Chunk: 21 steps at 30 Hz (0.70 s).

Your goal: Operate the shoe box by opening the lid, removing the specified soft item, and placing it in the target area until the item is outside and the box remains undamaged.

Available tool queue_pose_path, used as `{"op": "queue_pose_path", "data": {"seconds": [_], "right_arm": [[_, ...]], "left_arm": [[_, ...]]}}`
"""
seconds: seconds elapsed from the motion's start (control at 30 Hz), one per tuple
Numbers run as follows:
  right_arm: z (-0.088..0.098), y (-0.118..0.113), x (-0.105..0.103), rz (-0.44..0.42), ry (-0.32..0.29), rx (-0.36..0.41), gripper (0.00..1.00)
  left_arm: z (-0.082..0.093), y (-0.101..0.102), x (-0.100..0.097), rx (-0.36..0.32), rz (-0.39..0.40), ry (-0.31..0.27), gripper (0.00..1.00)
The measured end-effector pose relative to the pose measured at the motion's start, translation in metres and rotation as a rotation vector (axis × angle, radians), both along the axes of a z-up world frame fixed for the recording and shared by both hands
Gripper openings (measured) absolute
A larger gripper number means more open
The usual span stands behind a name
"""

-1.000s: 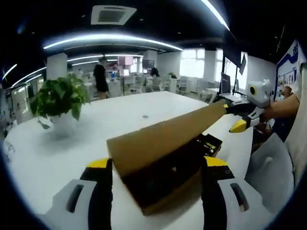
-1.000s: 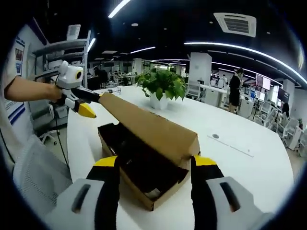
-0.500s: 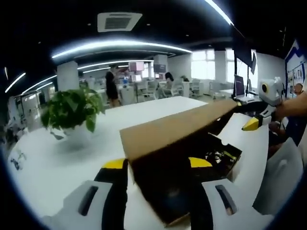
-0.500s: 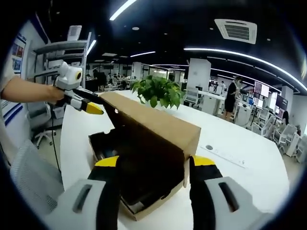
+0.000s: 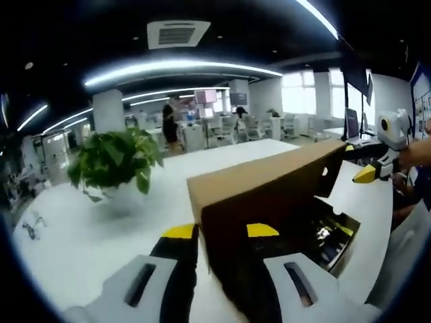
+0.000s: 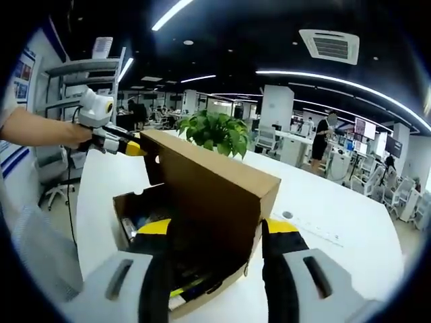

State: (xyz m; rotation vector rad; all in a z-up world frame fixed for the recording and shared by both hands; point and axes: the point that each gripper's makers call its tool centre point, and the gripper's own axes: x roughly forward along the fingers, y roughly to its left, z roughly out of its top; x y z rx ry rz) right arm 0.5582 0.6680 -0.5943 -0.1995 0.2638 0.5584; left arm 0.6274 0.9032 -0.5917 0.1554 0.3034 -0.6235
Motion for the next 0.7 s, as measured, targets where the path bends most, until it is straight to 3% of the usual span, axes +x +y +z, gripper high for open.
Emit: {"op": "queue_pose_path", "data": {"seconds": [0.7], "right_arm": [[0.005,-0.008,0.028,-0.023,-0.01,0.022,0.45]], "left_arm": [[0.004,0.006,0.039,-0.003,0.099,-0.028,0.04]]}}
